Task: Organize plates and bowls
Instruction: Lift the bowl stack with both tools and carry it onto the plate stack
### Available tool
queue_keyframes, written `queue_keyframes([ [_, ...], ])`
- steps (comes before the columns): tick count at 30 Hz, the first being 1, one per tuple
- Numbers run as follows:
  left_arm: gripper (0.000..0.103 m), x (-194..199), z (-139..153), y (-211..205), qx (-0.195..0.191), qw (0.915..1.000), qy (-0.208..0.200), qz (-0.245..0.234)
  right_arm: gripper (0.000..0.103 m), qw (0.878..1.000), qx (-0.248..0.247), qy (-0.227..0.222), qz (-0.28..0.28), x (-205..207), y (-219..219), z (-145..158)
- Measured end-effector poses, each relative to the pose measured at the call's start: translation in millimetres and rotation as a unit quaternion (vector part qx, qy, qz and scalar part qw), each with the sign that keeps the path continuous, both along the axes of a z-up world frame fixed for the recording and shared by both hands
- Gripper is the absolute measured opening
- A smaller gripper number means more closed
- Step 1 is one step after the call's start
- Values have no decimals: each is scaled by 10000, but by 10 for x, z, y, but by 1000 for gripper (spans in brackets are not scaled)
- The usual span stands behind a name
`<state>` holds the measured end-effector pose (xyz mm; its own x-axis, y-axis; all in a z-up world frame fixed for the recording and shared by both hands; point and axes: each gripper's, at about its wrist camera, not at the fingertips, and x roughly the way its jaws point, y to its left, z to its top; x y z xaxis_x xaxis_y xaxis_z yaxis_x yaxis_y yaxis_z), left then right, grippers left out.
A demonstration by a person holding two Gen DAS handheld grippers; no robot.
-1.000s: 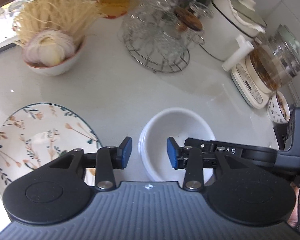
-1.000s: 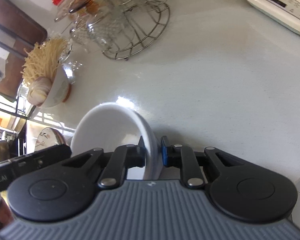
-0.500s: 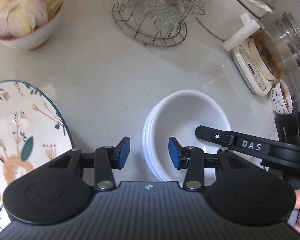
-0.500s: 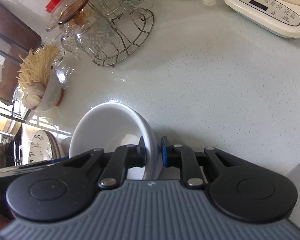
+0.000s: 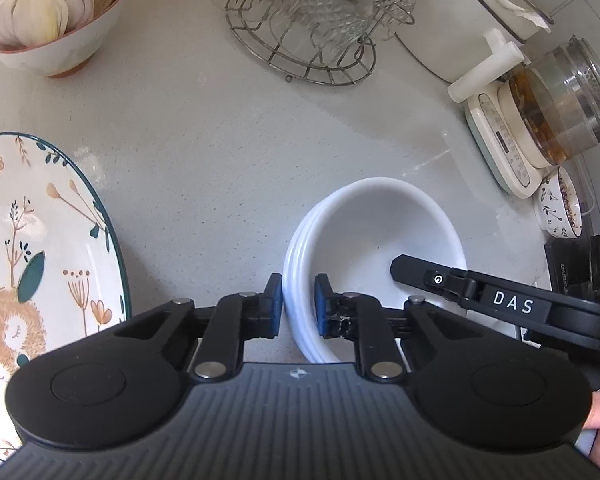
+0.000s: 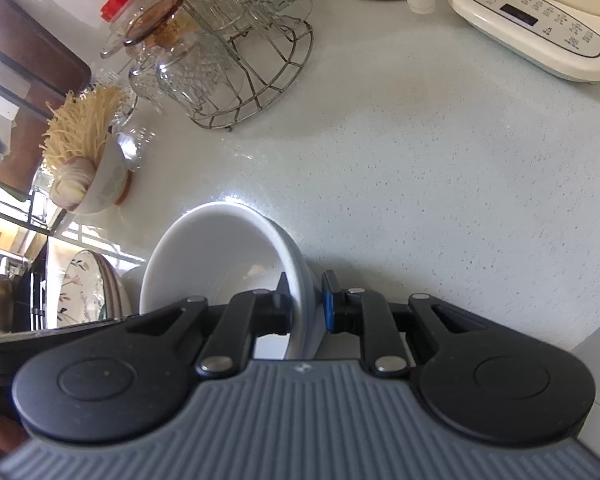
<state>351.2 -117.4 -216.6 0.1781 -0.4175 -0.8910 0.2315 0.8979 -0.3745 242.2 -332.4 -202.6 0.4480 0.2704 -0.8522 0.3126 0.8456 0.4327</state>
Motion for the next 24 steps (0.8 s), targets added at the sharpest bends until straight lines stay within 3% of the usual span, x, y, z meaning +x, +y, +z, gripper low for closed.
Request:
queue_keyframes([
  [24,20,-200,712,426,-105,9976,-616,284,18,9979,-17,-577,288,8,300,574],
])
